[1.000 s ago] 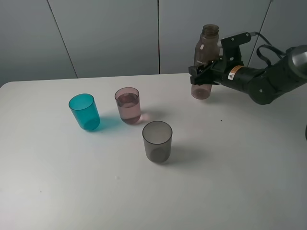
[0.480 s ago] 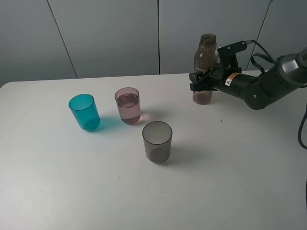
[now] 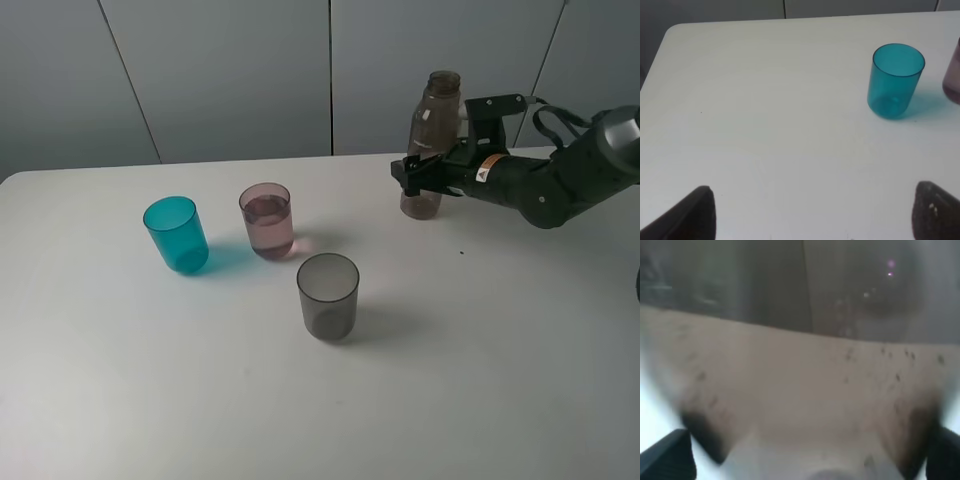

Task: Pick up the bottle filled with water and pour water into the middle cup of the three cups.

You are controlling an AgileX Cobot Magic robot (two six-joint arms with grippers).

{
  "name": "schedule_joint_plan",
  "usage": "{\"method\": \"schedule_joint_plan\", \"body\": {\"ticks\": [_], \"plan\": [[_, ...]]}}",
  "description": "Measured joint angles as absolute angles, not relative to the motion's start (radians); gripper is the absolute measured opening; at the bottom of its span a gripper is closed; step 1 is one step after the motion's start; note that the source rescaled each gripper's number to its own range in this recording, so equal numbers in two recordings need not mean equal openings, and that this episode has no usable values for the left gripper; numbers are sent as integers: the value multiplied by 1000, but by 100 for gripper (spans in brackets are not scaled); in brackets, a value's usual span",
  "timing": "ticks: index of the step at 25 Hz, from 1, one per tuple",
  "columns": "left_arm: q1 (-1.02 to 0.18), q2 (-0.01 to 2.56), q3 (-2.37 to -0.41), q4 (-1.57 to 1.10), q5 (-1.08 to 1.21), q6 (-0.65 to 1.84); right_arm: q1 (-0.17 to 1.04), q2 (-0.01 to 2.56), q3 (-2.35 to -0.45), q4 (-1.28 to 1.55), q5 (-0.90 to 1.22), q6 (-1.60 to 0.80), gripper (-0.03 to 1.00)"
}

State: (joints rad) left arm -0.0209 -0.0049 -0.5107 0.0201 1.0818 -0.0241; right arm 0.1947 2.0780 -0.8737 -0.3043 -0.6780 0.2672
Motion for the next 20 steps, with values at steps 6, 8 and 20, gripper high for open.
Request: {"method": "schedule_joint_plan", "body": {"ticks": [6,8,20], "plan": [[-21,-5,-511,20,1082,-24,195,1866,-675,-276,-586,269,98],[-21,-5,-511,20,1082,-24,195,1757,-620,-256,-488,269,99],[-21,-5,-511,20,1082,-24,195,851,-737,-185,487,210,98]]}}
